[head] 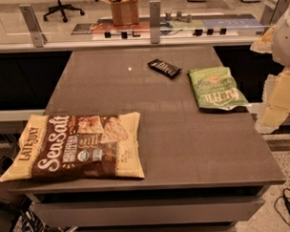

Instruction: Move rxbar chocolate near brown chip bag

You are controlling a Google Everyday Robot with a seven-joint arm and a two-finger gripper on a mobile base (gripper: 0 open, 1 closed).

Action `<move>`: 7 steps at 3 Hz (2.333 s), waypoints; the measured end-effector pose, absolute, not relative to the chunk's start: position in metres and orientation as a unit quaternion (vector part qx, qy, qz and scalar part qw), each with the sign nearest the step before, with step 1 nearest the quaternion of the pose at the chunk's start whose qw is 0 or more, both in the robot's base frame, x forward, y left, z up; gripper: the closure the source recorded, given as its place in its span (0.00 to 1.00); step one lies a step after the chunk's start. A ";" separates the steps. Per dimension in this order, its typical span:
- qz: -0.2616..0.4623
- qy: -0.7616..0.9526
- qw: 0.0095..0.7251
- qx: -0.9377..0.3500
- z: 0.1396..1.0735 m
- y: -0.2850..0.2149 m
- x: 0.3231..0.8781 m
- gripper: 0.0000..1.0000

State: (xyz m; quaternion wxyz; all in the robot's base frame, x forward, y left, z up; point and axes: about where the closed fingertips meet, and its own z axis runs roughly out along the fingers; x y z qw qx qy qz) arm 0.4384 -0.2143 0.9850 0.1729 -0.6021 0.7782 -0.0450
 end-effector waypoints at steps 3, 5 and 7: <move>-0.025 0.792 0.189 -0.580 0.989 -0.218 0.447 0.00; -0.012 0.824 0.257 -0.505 0.991 -0.217 0.471 0.00; -0.011 0.831 0.332 -0.445 0.980 -0.197 0.521 0.00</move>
Offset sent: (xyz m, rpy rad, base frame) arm 0.0069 -0.0030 0.0014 0.0387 0.0072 -0.0137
